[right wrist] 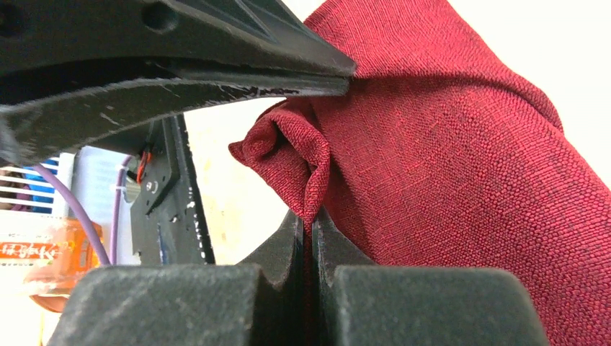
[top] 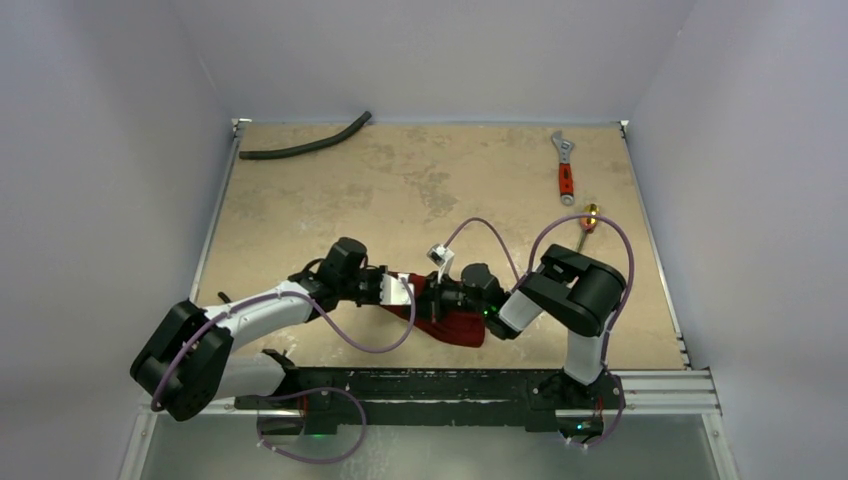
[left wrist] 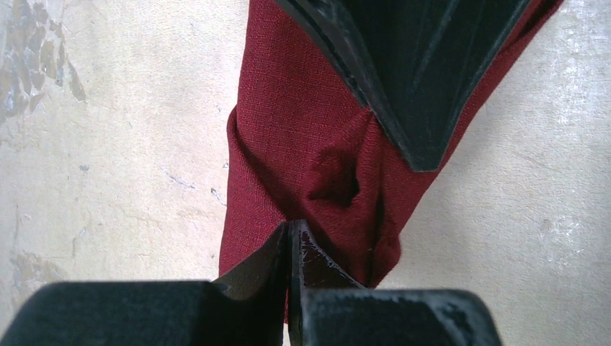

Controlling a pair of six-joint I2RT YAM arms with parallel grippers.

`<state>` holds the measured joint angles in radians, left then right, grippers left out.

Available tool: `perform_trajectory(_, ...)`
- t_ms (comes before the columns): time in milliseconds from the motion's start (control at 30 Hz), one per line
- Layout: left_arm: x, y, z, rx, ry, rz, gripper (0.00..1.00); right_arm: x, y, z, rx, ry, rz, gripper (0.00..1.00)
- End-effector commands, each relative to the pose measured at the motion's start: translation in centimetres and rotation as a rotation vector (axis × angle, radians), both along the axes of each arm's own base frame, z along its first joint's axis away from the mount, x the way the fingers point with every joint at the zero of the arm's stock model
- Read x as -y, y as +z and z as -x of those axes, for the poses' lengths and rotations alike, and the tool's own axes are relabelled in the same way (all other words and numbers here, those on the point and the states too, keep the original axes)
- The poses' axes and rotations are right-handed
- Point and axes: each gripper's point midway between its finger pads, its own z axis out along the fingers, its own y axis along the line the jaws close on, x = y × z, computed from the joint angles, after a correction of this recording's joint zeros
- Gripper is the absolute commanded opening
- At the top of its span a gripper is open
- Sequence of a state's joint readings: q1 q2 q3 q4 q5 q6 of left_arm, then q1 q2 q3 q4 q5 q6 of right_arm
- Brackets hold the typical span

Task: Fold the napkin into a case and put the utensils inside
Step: Grasp the top corner of the smaller rectangle folded napkin from the folded napkin.

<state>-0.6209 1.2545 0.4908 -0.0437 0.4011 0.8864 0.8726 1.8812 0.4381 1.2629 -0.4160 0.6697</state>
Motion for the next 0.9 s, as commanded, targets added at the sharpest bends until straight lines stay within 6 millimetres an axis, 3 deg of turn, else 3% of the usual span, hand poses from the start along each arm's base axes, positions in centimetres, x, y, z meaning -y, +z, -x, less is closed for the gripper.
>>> perform_trajectory(0,0.3,0.3,0.5,0.008,-0.029,0.033,0.00,-0.3,2.5,-0.4,-0.002,0.012,-0.041,0.00)
perform_trajectory(67,0.4,0.4,0.4,0.010,-0.021,0.038,0.00,-0.5,2.7,-0.4,-0.020,0.019,-0.041,0.00)
perform_trajectory(233,0.5,0.8,-0.1,0.036,-0.007,0.054,0.00,-0.7,-1.5,-0.5,-0.153,0.037,0.126,0.00)
perform_trajectory(500,0.5,1.4,-0.5,0.056,0.002,0.064,0.00,0.7,-4.7,-1.0,-0.274,-0.021,0.218,0.00)
perform_trajectory(867,0.5,2.1,-0.8,0.070,0.024,0.074,0.00,3.1,-5.4,-1.0,-0.321,-0.096,0.287,0.00)
